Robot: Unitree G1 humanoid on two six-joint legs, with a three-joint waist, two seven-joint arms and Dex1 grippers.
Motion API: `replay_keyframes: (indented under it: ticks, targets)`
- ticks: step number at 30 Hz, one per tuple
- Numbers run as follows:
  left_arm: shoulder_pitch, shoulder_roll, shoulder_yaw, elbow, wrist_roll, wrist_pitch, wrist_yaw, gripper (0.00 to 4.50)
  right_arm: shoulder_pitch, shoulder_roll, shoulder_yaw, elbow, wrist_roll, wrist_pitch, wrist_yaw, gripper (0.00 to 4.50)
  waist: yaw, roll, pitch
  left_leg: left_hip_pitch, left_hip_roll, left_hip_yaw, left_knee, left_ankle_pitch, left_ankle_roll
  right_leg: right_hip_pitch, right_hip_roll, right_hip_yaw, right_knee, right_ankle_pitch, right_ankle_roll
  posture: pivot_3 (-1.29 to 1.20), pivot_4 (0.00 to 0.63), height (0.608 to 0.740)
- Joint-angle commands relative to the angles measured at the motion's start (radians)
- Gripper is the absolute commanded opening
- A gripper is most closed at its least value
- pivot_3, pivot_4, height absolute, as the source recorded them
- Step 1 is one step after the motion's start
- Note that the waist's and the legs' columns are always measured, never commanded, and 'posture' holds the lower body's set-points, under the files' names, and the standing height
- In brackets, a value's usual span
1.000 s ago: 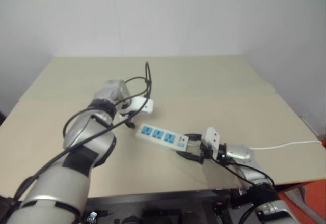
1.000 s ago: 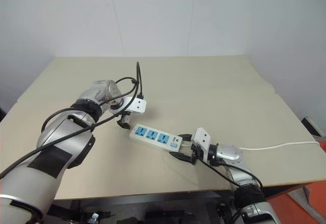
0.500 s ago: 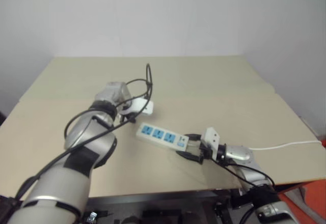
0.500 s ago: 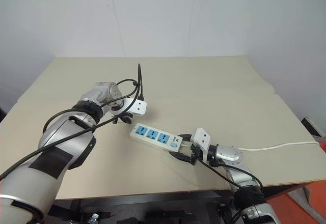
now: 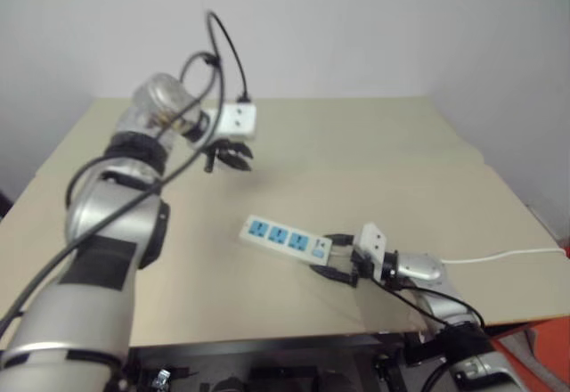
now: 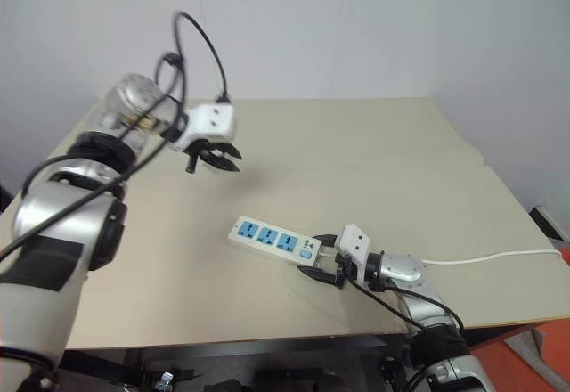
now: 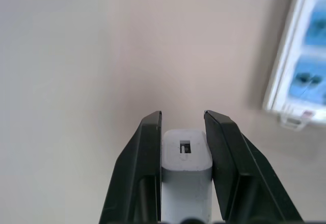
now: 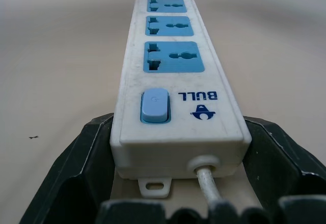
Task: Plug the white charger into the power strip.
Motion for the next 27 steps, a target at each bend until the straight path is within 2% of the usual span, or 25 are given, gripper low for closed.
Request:
replay_keyframes:
  ticks: [1, 3, 5, 9, 11, 15, 20, 27]
  targets:
    - [0.012, 0.028, 0.129, -0.109, -0.320, 0.163, -0.097, 0.98, -0.007, -0.028, 0.018, 0.079, -0.039, -0.014, 0.049, 3.45, 0.001, 0.000, 0.000, 0.000, 0.000, 0.000, 0.000, 0.000, 0.000, 0.000, 0.000, 0.000, 0.000, 0.000, 0.000, 0.00, 0.150, 0.740]
    - [0.116, 0.029, 0.177, -0.265, -0.593, 0.373, -0.098, 0.98, -0.031, -0.027, 0.018, 0.111, -0.036, -0.028, 0.074, 3.45, 0.001, 0.001, 0.000, 0.000, 0.000, -0.001, 0.001, 0.000, 0.000, 0.001, -0.001, -0.001, 0.003, 0.000, 0.000, 0.00, 0.150, 0.740]
    - [0.244, 0.029, 0.204, -0.437, -0.793, 0.554, -0.098, 0.98, -0.053, -0.025, 0.017, 0.144, -0.037, -0.045, 0.092, 3.45, 0.000, 0.001, 0.000, 0.000, 0.001, -0.002, 0.002, 0.000, 0.000, 0.001, -0.002, -0.001, 0.005, 0.000, 0.001, 0.00, 0.150, 0.740]
    - [0.530, -0.011, 0.212, -0.713, -0.960, 0.650, -0.098, 0.98, -0.092, -0.018, 0.022, 0.206, -0.037, -0.059, 0.127, 3.45, -0.002, 0.003, -0.002, 0.001, 0.002, -0.007, 0.005, 0.000, 0.000, 0.002, -0.001, -0.001, 0.006, 0.000, 0.001, 0.00, 0.150, 0.740]
    - [0.605, -0.055, 0.220, -0.774, -0.972, 0.726, -0.086, 0.98, -0.106, -0.017, 0.028, 0.229, -0.040, -0.070, 0.149, 3.45, 0.002, 0.003, -0.002, -0.001, 0.002, -0.007, 0.007, 0.000, 0.000, 0.002, 0.000, -0.001, 0.006, 0.000, 0.000, 0.00, 0.150, 0.740]
    - [0.715, -0.121, 0.164, -0.809, -0.897, 0.657, -0.096, 0.98, -0.120, -0.010, 0.032, 0.262, -0.050, -0.089, 0.167, 3.45, 0.010, 0.002, -0.002, -0.002, 0.002, -0.005, 0.009, 0.000, 0.000, 0.002, 0.000, -0.003, 0.004, 0.000, 0.000, 0.00, 0.150, 0.740]
    - [0.712, -0.164, 0.122, -0.699, -0.856, 0.567, -0.098, 0.98, -0.116, -0.002, 0.036, 0.258, -0.052, -0.095, 0.164, 3.45, 0.014, 0.002, -0.002, 0.009, 0.002, -0.004, 0.007, -0.001, 0.002, 0.015, 0.002, -0.003, -0.002, 0.000, 0.000, 0.00, 0.150, 0.740]
    - [0.652, -0.213, 0.065, -0.502, -0.806, 0.356, -0.098, 0.98, -0.098, 0.007, 0.039, 0.223, -0.051, -0.087, 0.151, 3.45, 0.017, 0.002, -0.002, 0.010, 0.002, -0.003, 0.007, -0.002, 0.003, 0.016, 0.002, -0.002, -0.002, 0.000, 0.000, 0.00, 0.150, 0.740]
